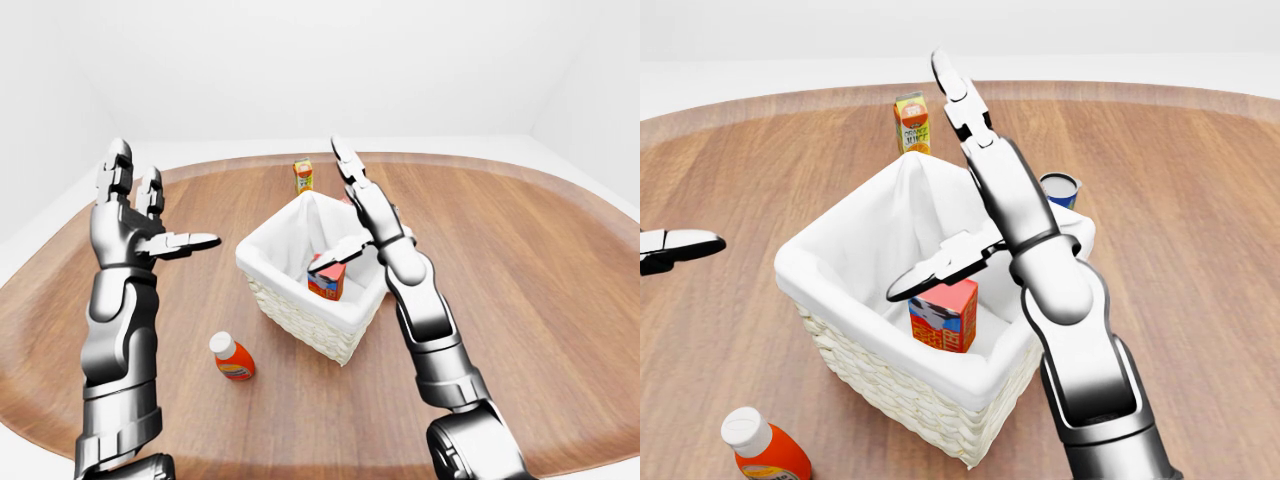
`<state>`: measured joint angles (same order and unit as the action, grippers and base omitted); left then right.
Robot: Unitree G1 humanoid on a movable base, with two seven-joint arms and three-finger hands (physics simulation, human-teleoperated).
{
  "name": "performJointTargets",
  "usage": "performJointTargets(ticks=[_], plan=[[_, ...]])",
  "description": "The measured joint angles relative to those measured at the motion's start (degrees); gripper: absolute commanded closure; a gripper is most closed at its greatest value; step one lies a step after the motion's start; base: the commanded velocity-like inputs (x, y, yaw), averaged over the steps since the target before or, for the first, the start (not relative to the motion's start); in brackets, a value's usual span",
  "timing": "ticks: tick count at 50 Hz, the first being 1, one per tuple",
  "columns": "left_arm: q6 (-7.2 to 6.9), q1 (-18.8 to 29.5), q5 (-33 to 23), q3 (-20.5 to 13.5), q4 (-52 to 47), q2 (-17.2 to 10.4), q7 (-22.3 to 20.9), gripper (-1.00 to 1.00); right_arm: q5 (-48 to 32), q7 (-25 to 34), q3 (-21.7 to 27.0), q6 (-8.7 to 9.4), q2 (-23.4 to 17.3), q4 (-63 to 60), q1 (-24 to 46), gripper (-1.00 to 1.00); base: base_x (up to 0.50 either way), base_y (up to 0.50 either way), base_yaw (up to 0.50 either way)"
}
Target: Pick up the butter and put it in the basket.
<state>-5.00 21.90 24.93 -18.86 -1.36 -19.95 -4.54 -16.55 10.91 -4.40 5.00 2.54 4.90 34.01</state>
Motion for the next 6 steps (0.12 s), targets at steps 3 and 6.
performJointTargets(ticks=[3, 6], plan=[[0.00, -0.47, -0.14, -0.05, -1.13, 0.26, -0.20, -1.00, 0.14, 0.62, 0.15, 0.00, -0.47, -2.95, -1.36, -1.00, 0.00, 0.00, 0.00], [0.00, -1.00, -0.17, -0.08, -2.34, 0.50, -0.56, -1.00, 0.39, 1.06, 0.39, 0.00, -0.93, -5.26, -2.60, -1.00, 0.00, 0.00, 0.00]])
